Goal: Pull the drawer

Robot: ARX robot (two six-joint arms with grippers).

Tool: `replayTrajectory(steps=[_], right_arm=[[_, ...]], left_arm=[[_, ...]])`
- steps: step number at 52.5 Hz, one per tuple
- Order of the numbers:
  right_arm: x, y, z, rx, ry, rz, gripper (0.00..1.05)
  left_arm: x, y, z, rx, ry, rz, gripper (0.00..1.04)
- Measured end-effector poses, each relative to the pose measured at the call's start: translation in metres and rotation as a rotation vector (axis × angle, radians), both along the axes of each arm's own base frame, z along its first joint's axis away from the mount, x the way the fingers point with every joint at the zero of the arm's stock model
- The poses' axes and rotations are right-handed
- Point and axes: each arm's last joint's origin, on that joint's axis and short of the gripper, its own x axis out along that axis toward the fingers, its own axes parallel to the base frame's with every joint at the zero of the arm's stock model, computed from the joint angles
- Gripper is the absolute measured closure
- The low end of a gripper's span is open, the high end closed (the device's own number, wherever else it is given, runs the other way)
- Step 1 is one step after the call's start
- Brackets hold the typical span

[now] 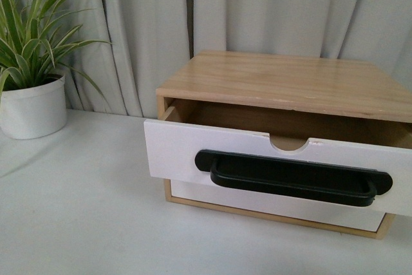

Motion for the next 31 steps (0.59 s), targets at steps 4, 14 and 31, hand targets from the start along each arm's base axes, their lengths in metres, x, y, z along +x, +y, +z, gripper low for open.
replayTrajectory(steps=[4,14,31], right_arm=[[-0.0001,0.0,0.0001,0.0,-0.002,0.0,1.03],[-0.0002,0.0,0.0002,0.0,-0.003,0.0,1.03],[-0.0002,0.0,0.0002,0.0,-0.003,0.0,0.65]], left_arm=[[-0.0002,0.0,0.0003,0.0,-0.003,0.0,1.01],[-0.0002,0.0,0.0003,0.0,-0.004,-0.001,1.01],[-0.0003,0.0,0.0004,-0.001,-0.005,-0.001,0.6]])
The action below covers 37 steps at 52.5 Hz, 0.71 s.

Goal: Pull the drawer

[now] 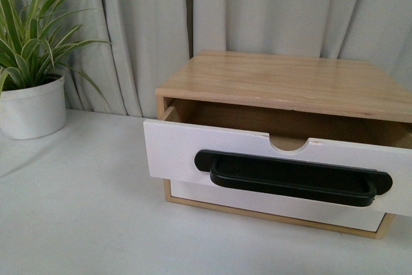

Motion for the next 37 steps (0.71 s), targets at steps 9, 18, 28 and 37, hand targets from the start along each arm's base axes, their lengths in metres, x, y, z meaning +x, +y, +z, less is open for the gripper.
replayTrajectory(steps=[9,18,28,37], right_arm=[[0.0,0.0,0.0,0.0,0.0,0.0,0.3],[0.0,0.0,0.0,0.002,0.0,0.0,0.08],[0.0,0.0,0.0,0.002,0.0,0.0,0.09],[0.0,0.0,0.0,0.002,0.0,0.0,0.09]], left_arm=[[0.0,0.0,0.0,0.0,0.0,0.0,0.24],[0.0,0.0,0.0,0.0,0.0,0.0,0.07],[0.0,0.0,0.0,0.0,0.0,0.0,0.06],[0.0,0.0,0.0,0.0,0.0,0.0,0.06]])
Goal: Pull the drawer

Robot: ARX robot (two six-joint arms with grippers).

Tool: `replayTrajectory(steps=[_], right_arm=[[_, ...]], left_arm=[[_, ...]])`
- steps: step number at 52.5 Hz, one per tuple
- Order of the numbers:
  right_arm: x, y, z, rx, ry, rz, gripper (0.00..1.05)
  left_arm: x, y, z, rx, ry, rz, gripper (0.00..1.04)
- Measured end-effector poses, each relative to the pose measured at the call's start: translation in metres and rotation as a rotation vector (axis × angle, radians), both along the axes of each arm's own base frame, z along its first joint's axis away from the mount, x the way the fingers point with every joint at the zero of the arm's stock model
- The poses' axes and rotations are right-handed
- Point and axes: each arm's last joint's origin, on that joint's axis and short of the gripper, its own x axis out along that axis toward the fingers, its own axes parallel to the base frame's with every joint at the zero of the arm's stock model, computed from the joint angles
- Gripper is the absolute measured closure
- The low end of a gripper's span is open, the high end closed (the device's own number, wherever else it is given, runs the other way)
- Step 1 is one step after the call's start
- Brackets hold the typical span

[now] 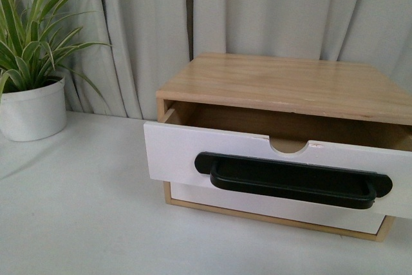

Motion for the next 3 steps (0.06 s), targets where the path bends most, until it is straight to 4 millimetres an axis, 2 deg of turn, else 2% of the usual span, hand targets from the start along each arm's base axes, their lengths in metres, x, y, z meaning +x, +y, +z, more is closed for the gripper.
replayTrajectory(steps=[3], right_arm=[[0.0,0.0,0.0,0.0,0.0,0.0,0.09]], left_arm=[[0.0,0.0,0.0,0.0,0.0,0.0,0.06]])
